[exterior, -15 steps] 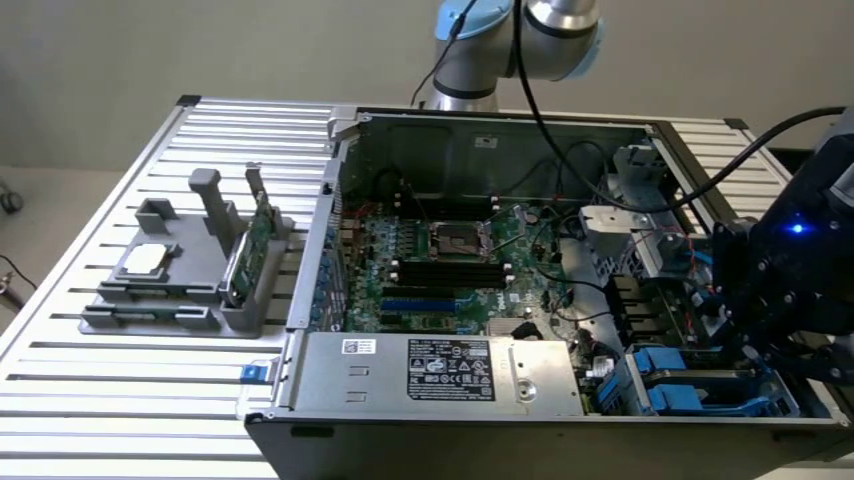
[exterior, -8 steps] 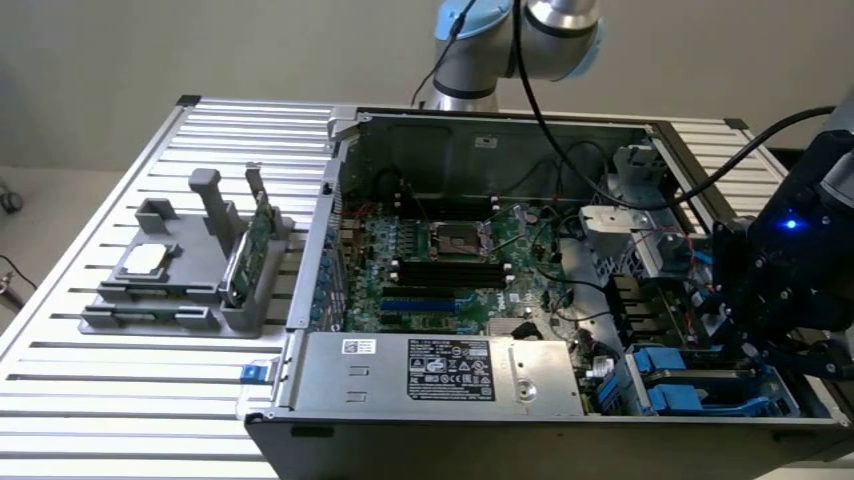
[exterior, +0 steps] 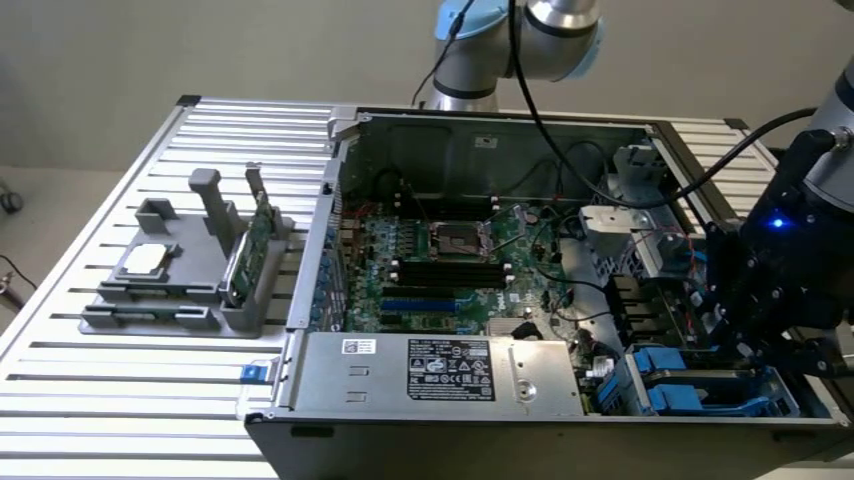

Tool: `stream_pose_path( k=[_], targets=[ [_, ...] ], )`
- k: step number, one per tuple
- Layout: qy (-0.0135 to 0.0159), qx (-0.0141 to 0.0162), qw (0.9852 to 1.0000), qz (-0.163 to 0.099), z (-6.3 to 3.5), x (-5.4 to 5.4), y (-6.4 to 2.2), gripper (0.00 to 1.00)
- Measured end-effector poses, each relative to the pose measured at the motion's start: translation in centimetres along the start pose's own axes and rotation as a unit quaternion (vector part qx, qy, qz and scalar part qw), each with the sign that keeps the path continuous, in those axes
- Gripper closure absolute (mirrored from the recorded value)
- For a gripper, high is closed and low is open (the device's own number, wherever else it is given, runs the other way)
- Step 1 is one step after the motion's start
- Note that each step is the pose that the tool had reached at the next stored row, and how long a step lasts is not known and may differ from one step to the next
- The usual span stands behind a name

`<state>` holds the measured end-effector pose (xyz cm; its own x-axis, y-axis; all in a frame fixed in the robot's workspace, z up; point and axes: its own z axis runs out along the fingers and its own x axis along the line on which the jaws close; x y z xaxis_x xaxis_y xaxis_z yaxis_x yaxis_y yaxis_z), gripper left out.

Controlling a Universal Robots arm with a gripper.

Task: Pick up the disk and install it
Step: 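Insert the first disk wire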

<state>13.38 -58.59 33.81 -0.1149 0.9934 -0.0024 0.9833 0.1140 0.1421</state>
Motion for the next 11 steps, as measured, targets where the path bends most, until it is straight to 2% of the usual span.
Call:
stream_pose_path(
  k=[5, 11],
  targets=[
    [-0.0029, -0.0048, 1.0, 0.002, 0.14, 0.24, -0.02, 0.82],
    [-0.0105, -0.0074, 0.9999, 0.006, 0.18, 0.31, -0.19, 0.82]
  ],
)
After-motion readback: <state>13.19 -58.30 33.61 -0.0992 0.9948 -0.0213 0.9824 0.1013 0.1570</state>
